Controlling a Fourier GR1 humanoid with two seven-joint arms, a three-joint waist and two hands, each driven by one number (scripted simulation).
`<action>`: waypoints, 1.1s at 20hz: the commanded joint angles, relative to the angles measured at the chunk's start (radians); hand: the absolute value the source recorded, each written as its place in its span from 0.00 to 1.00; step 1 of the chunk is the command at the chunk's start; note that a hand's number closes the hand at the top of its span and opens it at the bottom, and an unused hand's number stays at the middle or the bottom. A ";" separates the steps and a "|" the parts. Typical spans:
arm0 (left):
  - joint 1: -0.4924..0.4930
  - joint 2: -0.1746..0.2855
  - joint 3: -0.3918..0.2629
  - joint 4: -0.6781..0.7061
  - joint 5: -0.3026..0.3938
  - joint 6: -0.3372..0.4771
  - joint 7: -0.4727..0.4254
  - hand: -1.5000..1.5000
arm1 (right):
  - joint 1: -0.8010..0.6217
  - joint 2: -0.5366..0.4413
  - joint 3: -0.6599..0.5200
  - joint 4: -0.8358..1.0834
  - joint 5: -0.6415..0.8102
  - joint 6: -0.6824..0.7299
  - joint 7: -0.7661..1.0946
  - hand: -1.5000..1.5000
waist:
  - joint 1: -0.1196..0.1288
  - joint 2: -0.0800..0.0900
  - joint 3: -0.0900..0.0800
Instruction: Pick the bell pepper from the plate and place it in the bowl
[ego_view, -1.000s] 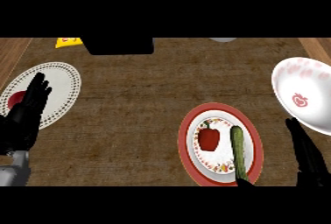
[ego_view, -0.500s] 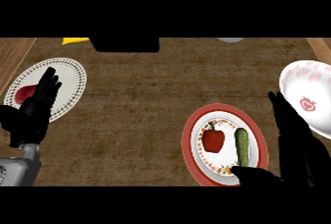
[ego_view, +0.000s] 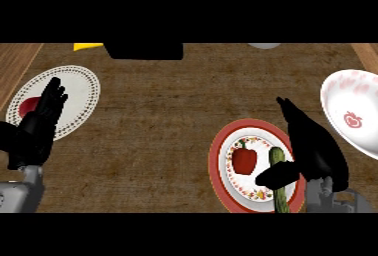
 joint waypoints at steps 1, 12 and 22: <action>-0.012 0.010 0.042 0.059 0.028 -0.043 -0.037 0.50 | -0.072 0.042 -0.031 0.076 -0.095 0.166 0.143 0.00 | -0.012 0.000 0.000; -0.050 -0.021 0.028 0.085 -0.028 -0.013 -0.029 0.50 | -0.115 0.082 0.011 0.302 -0.055 0.203 0.166 0.00 | -0.018 -0.002 0.001; 0.028 -0.033 0.064 0.001 -0.035 -0.057 -0.015 0.50 | -0.074 0.137 0.065 0.323 0.125 0.145 0.089 0.00 | -0.015 -0.004 0.001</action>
